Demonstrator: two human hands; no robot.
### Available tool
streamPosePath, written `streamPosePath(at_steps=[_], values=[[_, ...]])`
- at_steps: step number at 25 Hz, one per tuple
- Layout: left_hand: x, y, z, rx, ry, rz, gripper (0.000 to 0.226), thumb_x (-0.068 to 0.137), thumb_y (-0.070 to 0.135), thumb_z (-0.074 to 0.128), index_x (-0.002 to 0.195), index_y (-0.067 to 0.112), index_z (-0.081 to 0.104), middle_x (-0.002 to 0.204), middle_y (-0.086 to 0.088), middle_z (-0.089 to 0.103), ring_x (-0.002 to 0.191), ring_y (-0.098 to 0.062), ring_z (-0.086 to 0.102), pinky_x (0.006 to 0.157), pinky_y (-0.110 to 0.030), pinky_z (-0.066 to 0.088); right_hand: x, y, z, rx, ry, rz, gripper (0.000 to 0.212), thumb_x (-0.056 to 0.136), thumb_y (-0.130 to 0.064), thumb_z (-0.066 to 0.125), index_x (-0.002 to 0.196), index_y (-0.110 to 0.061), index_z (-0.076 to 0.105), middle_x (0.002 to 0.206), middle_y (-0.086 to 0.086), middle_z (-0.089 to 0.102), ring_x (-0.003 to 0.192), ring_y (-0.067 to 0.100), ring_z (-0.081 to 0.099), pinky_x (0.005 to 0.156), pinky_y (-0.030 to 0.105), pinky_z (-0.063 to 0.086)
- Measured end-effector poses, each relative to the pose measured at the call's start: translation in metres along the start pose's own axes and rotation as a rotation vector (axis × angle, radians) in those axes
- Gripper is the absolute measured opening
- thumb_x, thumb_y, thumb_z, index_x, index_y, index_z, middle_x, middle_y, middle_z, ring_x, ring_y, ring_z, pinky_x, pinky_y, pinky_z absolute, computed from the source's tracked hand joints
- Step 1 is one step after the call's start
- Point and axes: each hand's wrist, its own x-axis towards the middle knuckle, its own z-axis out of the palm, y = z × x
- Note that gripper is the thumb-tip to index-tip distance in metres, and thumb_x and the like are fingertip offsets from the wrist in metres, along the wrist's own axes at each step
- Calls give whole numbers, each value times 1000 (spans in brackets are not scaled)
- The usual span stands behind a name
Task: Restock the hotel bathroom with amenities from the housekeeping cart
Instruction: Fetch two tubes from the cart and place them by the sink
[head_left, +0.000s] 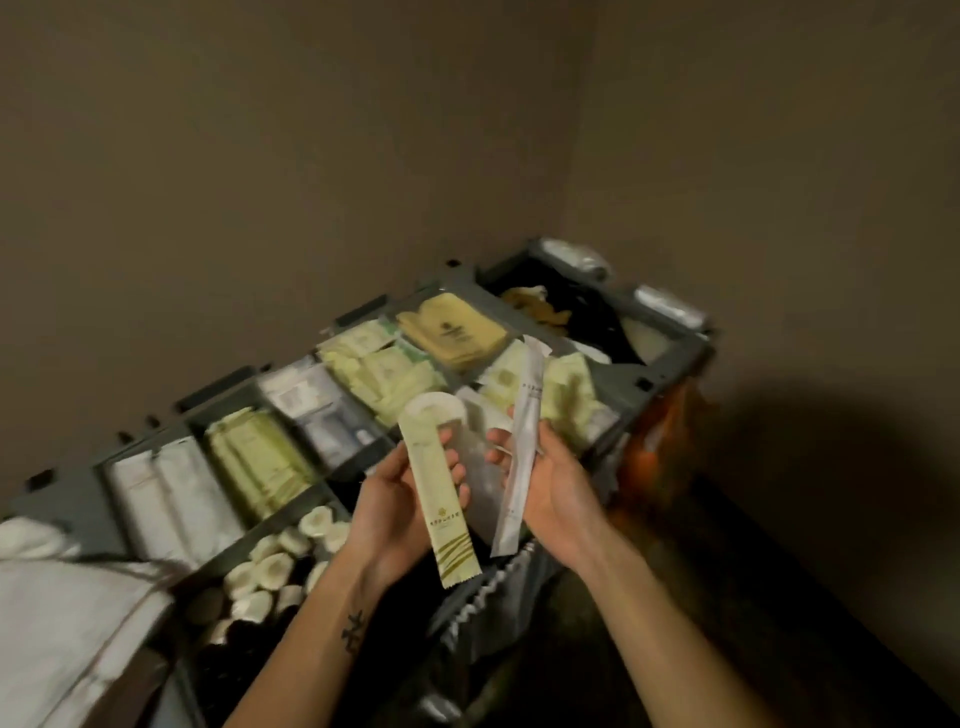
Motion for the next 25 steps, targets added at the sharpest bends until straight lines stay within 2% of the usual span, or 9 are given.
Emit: streamPosePath(at_steps=[2, 6, 9, 12, 16, 19, 21, 23, 25], values=[[10, -43, 34, 60, -6, -53, 39, 99, 35, 47, 118, 6, 66, 90, -7, 60, 78, -22, 57, 80, -36, 45, -20, -19, -48, 15, 46, -43, 41, 104, -47, 41, 124, -21, 66, 112, 10, 70, 102, 22, 63, 101, 36, 46], [22, -119, 88, 142, -58, -131, 37, 96, 35, 50, 116, 8, 65, 90, -7, 62, 77, -21, 59, 80, -36, 46, -71, -51, -133, 174, 137, -113, 34, 103, -41, 48, 119, -16, 65, 101, 10, 64, 96, 22, 64, 98, 39, 51], [36, -185, 126, 193, -112, -207, 43, 101, 39, 45, 122, 8, 65, 92, -7, 66, 79, -21, 62, 81, -36, 48, -113, -73, -202, 254, 180, -124, 38, 105, -43, 41, 133, -22, 58, 123, 11, 64, 114, 26, 66, 100, 43, 51], [50, -257, 167, 261, -152, -310, 46, 102, 42, 42, 122, 8, 67, 94, -7, 66, 80, -20, 63, 81, -35, 48, -157, -95, -272, 300, 238, -190, 40, 106, -46, 32, 131, -28, 58, 124, 7, 72, 116, 25, 68, 104, 42, 48], [55, -353, 223, 369, -233, -479, 48, 100, 42, 41, 120, 8, 68, 95, -8, 65, 82, -20, 62, 83, -36, 46, -219, -113, -364, 382, 388, -304, 45, 99, -44, 45, 143, -34, 45, 130, 2, 69, 126, 23, 61, 117, 46, 37], [58, -425, 268, 467, -302, -615, 46, 94, 41, 47, 118, 8, 67, 92, -8, 63, 81, -19, 59, 81, -35, 45, -266, -122, -427, 589, 521, -387, 43, 104, -41, 43, 142, -22, 49, 122, 8, 72, 121, 26, 61, 112, 46, 40], [61, -476, 294, 549, -339, -719, 44, 97, 40, 45, 118, 7, 68, 91, -7, 64, 79, -20, 60, 79, -34, 47, -303, -124, -461, 727, 592, -406, 41, 104, -44, 41, 125, -14, 60, 113, 11, 70, 113, 27, 60, 106, 45, 38], [64, -529, 314, 639, -395, -802, 43, 102, 38, 43, 121, 7, 66, 91, -8, 65, 80, -21, 61, 78, -35, 49, -338, -119, -496, 791, 649, -469, 34, 103, -41, 38, 110, -18, 63, 110, 8, 70, 112, 26, 59, 101, 45, 40], [62, -588, 336, 708, -472, -928, 41, 103, 37, 43, 120, 6, 64, 91, -8, 65, 82, -22, 62, 79, -36, 48, -373, -110, -533, 854, 721, -558, 33, 101, -37, 41, 120, -19, 62, 114, 9, 73, 111, 26, 65, 95, 46, 47]])
